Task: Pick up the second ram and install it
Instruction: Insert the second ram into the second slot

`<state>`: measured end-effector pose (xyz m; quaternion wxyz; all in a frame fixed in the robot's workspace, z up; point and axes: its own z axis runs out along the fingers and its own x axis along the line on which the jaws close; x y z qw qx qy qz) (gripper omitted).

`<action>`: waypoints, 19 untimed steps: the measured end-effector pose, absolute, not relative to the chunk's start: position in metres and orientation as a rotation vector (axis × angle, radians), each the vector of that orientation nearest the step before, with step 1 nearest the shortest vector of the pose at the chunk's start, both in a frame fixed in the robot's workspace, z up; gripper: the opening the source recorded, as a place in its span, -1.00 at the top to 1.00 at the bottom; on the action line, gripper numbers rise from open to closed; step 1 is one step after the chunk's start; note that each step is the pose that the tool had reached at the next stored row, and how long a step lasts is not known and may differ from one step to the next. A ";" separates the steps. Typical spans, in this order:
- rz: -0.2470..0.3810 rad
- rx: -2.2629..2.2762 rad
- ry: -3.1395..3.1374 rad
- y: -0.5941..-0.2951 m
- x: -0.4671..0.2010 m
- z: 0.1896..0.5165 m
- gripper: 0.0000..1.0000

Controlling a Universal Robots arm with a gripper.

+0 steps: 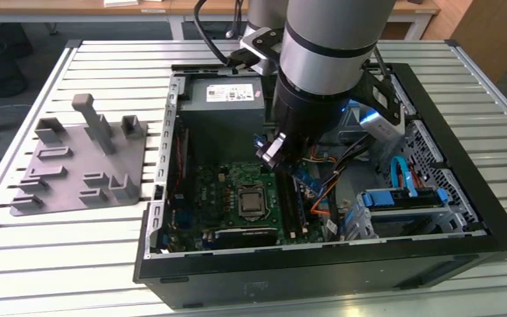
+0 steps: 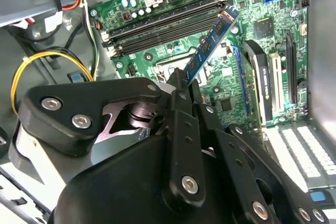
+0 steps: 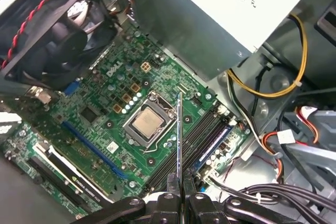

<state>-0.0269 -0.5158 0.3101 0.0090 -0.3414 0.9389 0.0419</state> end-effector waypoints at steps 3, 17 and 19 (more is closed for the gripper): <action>0.131 -1.028 2.945 -0.516 -0.027 0.310 0.73; 0.128 -0.853 2.996 -0.516 -0.027 0.309 0.73; 0.128 -0.828 3.002 -0.516 -0.027 0.309 0.73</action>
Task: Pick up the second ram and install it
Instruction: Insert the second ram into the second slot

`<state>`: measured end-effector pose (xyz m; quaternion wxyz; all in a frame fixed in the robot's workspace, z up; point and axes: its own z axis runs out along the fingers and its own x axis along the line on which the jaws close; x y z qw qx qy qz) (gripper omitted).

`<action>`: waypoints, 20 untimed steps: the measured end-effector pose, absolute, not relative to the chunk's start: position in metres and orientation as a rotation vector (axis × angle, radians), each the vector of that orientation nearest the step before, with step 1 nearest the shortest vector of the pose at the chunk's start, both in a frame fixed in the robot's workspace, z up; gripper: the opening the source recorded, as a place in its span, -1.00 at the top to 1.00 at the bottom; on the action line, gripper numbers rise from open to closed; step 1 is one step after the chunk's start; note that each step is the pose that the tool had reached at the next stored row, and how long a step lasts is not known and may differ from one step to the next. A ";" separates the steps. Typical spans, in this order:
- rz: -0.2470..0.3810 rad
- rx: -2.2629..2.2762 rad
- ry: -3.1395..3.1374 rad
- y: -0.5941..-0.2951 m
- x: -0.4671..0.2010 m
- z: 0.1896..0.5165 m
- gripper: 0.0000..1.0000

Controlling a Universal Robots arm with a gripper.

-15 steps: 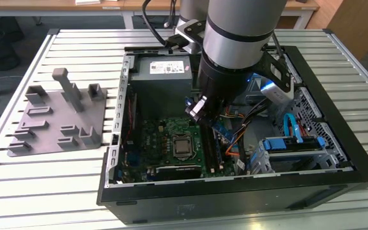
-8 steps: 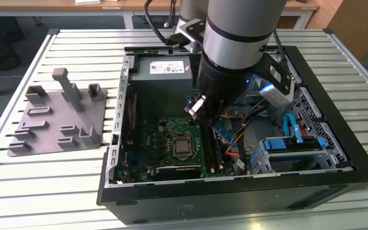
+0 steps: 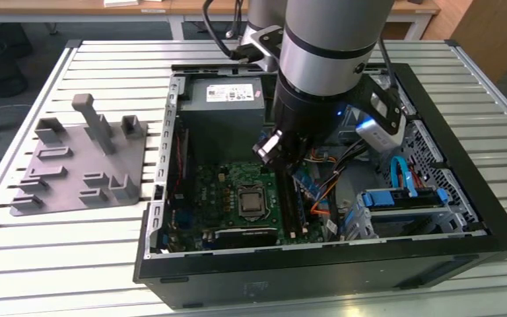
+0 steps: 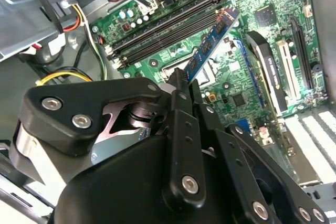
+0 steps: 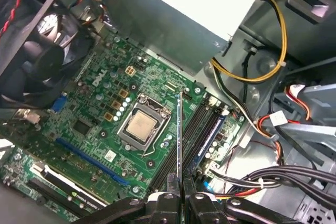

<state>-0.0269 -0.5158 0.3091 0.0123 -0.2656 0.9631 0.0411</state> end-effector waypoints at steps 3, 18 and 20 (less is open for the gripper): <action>0.127 -0.790 3.011 -0.516 -0.027 0.309 0.73; 0.125 -0.607 3.049 -0.516 -0.027 0.308 0.73; 0.124 -0.580 3.053 -0.516 -0.027 0.308 0.73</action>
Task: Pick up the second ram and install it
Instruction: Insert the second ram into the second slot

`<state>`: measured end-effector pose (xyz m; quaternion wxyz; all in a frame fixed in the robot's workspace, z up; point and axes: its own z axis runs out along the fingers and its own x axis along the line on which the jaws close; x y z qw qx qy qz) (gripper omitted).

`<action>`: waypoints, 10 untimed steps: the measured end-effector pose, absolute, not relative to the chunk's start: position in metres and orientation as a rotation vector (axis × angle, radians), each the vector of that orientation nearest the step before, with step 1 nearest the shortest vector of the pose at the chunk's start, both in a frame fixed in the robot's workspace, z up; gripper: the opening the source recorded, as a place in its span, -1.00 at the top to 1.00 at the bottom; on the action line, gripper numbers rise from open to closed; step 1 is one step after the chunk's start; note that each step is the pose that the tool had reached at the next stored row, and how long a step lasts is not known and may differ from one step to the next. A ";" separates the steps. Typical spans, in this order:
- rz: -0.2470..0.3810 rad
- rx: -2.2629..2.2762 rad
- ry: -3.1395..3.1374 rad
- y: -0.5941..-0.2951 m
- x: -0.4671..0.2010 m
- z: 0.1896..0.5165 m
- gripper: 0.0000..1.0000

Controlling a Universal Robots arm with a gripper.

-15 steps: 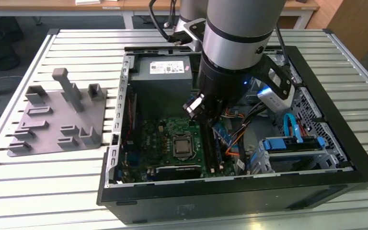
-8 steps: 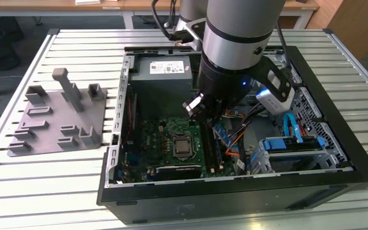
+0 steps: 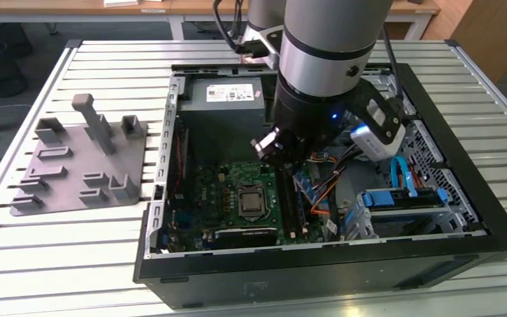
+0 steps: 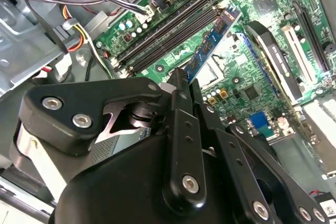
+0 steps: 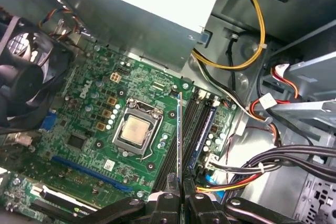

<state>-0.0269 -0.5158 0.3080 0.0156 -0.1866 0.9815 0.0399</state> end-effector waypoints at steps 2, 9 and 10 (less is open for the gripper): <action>0.124 -0.556 3.057 -0.516 -0.027 0.308 0.73; 0.122 -0.471 3.069 -0.516 -0.027 0.308 0.73; 0.122 -0.459 3.071 -0.516 -0.027 0.308 0.73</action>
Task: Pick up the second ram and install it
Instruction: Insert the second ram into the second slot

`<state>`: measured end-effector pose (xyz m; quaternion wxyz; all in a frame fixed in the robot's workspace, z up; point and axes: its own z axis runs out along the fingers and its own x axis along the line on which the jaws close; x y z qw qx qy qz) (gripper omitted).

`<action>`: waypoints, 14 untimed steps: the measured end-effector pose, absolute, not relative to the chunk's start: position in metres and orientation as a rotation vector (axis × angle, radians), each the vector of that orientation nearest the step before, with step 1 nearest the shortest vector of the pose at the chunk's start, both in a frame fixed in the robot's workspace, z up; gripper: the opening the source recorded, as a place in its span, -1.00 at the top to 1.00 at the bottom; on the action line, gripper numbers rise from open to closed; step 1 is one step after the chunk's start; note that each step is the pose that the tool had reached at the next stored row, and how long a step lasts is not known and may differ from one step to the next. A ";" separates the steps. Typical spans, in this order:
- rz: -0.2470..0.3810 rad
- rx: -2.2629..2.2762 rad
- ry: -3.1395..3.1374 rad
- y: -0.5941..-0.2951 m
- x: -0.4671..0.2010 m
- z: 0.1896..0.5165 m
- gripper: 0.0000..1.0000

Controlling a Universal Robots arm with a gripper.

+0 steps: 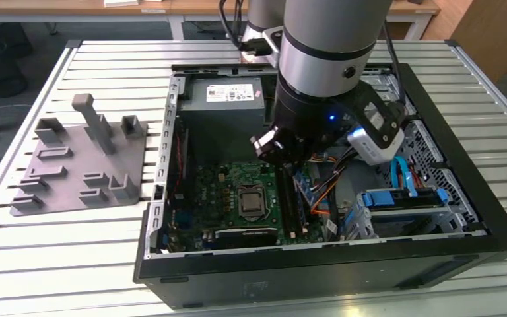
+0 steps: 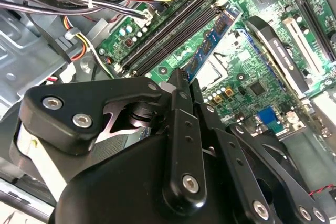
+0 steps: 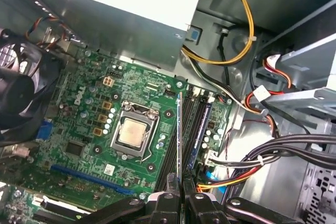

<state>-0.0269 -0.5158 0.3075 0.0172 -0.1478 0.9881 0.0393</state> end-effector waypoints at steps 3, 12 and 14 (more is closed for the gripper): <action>0.121 -0.425 3.075 -0.516 -0.027 0.307 0.73; 0.119 -0.317 3.085 -0.516 -0.027 0.307 0.73; 0.119 -0.293 3.087 -0.516 -0.027 0.307 0.73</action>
